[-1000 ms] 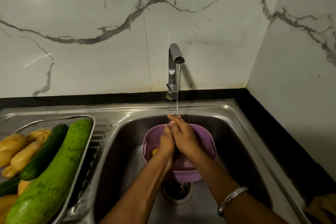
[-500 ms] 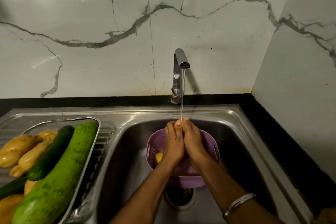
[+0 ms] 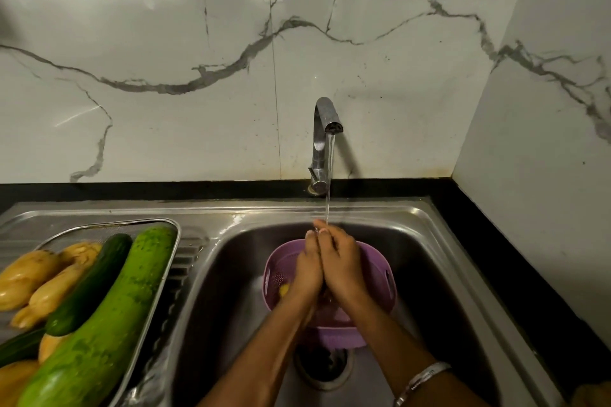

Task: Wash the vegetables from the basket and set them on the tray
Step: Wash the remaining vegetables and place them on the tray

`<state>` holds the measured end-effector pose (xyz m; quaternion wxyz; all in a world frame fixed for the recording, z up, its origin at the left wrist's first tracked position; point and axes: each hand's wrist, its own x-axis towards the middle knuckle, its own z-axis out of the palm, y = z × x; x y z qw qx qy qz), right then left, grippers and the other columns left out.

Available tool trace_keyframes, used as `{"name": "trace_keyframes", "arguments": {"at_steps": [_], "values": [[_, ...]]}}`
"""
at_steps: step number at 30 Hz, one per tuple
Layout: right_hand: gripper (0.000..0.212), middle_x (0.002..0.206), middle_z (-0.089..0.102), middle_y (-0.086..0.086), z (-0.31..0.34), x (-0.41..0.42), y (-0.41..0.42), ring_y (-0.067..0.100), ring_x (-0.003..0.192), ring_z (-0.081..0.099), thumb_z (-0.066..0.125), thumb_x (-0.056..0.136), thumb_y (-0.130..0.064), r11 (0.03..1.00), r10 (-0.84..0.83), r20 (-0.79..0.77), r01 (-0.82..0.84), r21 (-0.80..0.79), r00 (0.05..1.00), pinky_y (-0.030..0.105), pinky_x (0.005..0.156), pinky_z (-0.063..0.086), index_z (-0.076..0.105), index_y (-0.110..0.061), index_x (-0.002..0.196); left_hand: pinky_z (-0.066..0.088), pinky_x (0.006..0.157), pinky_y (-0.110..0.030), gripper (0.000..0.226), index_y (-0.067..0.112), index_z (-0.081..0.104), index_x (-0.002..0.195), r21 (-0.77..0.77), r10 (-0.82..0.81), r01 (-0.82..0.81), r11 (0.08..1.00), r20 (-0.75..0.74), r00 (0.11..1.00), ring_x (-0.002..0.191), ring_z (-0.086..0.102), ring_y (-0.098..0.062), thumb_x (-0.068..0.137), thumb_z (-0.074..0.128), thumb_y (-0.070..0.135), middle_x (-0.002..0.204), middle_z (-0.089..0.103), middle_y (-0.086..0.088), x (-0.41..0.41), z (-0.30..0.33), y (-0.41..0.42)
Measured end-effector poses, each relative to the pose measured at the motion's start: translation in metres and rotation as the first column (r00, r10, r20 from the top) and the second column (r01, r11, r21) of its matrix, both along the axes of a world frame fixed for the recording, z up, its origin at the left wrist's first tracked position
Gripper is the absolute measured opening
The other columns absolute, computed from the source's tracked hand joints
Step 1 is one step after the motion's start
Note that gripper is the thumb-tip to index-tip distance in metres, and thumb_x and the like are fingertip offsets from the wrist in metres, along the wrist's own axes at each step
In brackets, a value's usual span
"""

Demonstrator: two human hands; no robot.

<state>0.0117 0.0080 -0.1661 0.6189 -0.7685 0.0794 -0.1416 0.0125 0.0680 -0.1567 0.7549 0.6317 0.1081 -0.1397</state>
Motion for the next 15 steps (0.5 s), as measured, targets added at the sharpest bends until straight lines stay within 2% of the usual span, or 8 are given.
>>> {"name": "trace_keyframes", "arguments": {"at_steps": [2, 4, 6, 8, 10, 11, 12, 15], "values": [[0.028, 0.105, 0.072, -0.01, 0.004, 0.002, -0.003, 0.01, 0.109, 0.067, 0.046, 0.108, -0.024, 0.976, -0.03, -0.085, 0.048, 0.214, 0.996, 0.017, 0.084, 0.049, 0.069, -0.02, 0.124, 0.056, 0.085, -0.041, 0.045, 0.03, 0.055, 0.109, 0.394, -0.093, -0.025, 0.919, 0.278, 0.956, 0.094, 0.068, -0.022, 0.104, 0.022, 0.061, 0.104, 0.072, -0.009, -0.004, -0.003, 0.004], [0.027, 0.096, 0.077, 0.002, 0.012, 0.001, -0.011, 0.018, 0.1, 0.072, 0.049, 0.105, -0.025, 0.9, -0.011, -0.169, 0.084, 0.429, 0.986, 0.023, 0.075, 0.051, 0.075, -0.017, 0.108, 0.059, 0.076, -0.047, 0.04, 0.039, 0.046, 0.112, 0.56, -0.251, -0.041, 0.828, 0.435, 0.864, 0.078, 0.069, -0.017, 0.101, 0.02, 0.067, 0.085, 0.07, 0.0, -0.008, -0.012, 0.01], [0.026, 0.094, 0.078, 0.013, 0.019, -0.003, -0.018, 0.025, 0.094, 0.073, 0.056, 0.1, -0.025, 0.764, 0.021, -0.26, 0.152, 0.627, 0.965, 0.033, 0.075, 0.054, 0.077, -0.009, 0.101, 0.058, 0.072, -0.04, 0.035, 0.041, 0.041, 0.12, 0.645, -0.342, -0.083, 0.76, 0.506, 0.792, 0.076, 0.066, -0.008, 0.102, 0.023, 0.064, 0.085, 0.067, 0.005, -0.01, -0.016, 0.013], [0.031, 0.097, 0.078, 0.018, 0.02, -0.005, -0.022, 0.03, 0.097, 0.072, 0.056, 0.099, -0.029, 0.661, 0.085, -0.363, 0.22, 0.717, 0.928, 0.039, 0.075, 0.054, 0.076, -0.005, 0.102, 0.054, 0.08, -0.03, 0.032, 0.041, 0.04, 0.126, 0.66, -0.397, -0.102, 0.744, 0.559, 0.728, 0.091, 0.063, -0.004, 0.104, 0.028, 0.061, 0.103, 0.063, 0.012, -0.01, -0.013, 0.014], [0.038, 0.101, 0.077, 0.02, 0.017, -0.004, -0.023, 0.033, 0.103, 0.069, 0.054, 0.099, -0.035, 0.604, 0.163, -0.389, 0.221, 0.766, 0.907, 0.043, 0.079, 0.053, 0.074, -0.003, 0.108, 0.051, 0.091, -0.029, 0.037, 0.039, 0.037, 0.135, 0.671, -0.429, -0.1, 0.734, 0.573, 0.699, 0.106, 0.057, -0.003, 0.104, 0.032, 0.059, 0.121, 0.055, 0.015, -0.006, -0.017, 0.016], [0.041, 0.101, 0.077, 0.019, 0.017, -0.004, -0.022, 0.034, 0.105, 0.068, 0.054, 0.099, -0.037, 0.602, 0.178, -0.396, 0.218, 0.768, 0.901, 0.044, 0.083, 0.053, 0.073, -0.003, 0.111, 0.05, 0.094, -0.03, 0.04, 0.038, 0.036, 0.138, 0.682, -0.44, -0.098, 0.725, 0.568, 0.696, 0.11, 0.055, -0.003, 0.104, 0.032, 0.058, 0.126, 0.052, 0.014, -0.005, -0.019, 0.017], [0.044, 0.1, 0.077, 0.018, 0.014, -0.002, -0.021, 0.035, 0.105, 0.068, 0.052, 0.1, -0.039, 0.658, 0.156, -0.395, 0.203, 0.725, 0.905, 0.045, 0.088, 0.053, 0.071, -0.002, 0.114, 0.051, 0.094, -0.032, 0.038, 0.039, 0.036, 0.138, 0.679, -0.429, -0.094, 0.728, 0.557, 0.711, 0.109, 0.056, -0.003, 0.104, 0.032, 0.056, 0.125, 0.053, 0.014, -0.007, -0.019, 0.017], [0.041, 0.098, 0.07, 0.005, 0.013, -0.003, -0.017, 0.028, 0.101, 0.067, 0.044, 0.107, -0.037, 0.93, 0.035, -0.242, 0.057, 0.363, 0.97, 0.037, 0.082, 0.054, 0.063, -0.004, 0.121, 0.057, 0.085, -0.046, 0.029, 0.035, 0.049, 0.118, 0.549, -0.277, -0.047, 0.835, 0.492, 0.825, 0.093, 0.066, -0.01, 0.106, 0.028, 0.053, 0.103, 0.066, 0.008, -0.005, -0.02, 0.012]]}}
